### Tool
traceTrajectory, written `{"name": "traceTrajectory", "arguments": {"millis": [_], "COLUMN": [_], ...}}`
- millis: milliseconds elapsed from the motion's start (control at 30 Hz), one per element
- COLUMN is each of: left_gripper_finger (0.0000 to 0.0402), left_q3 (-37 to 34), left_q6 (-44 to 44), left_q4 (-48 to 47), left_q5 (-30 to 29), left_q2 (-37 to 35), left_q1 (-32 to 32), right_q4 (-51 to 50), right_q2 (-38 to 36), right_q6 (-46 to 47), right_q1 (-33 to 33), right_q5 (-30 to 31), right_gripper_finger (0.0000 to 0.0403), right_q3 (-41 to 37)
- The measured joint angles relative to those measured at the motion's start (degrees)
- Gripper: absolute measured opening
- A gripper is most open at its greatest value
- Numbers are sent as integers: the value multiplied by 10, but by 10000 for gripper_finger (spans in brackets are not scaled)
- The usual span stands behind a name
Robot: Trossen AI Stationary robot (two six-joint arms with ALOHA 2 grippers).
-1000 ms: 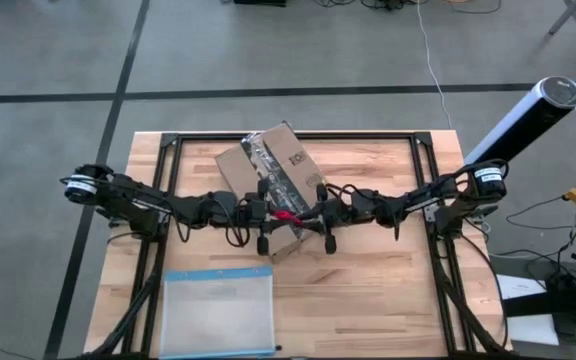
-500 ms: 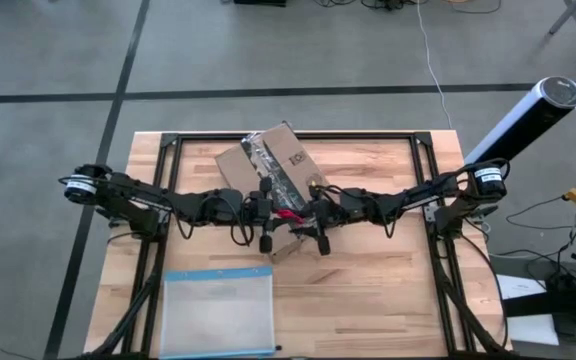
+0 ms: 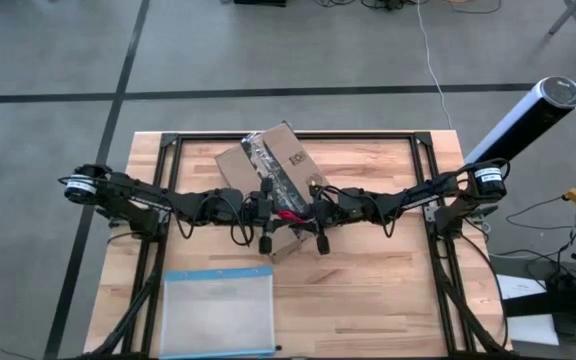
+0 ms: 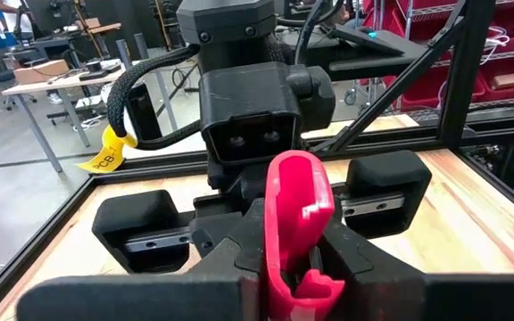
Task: Unpack boxes
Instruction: Break down the box using the red cutter
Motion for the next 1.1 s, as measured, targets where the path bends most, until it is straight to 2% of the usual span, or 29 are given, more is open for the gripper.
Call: {"name": "traceTrajectory", "arguments": {"millis": [400, 633, 1100], "left_gripper_finger": [31, 31, 34], "left_q3": [0, 8, 11], "left_q6": [-2, -3, -2], "left_q4": [0, -10, 16], "left_q5": [0, 11, 16], "left_q2": [0, 0, 0], "left_q1": [0, 0, 0], "right_q4": [-9, -90, -88], "right_q2": [0, -1, -1], "right_q6": [-4, -6, -5], "right_q1": [0, 0, 0], "right_q5": [-2, -5, -5], "right_gripper_finger": [17, 17, 17], "right_q3": [1, 41, 50]}}
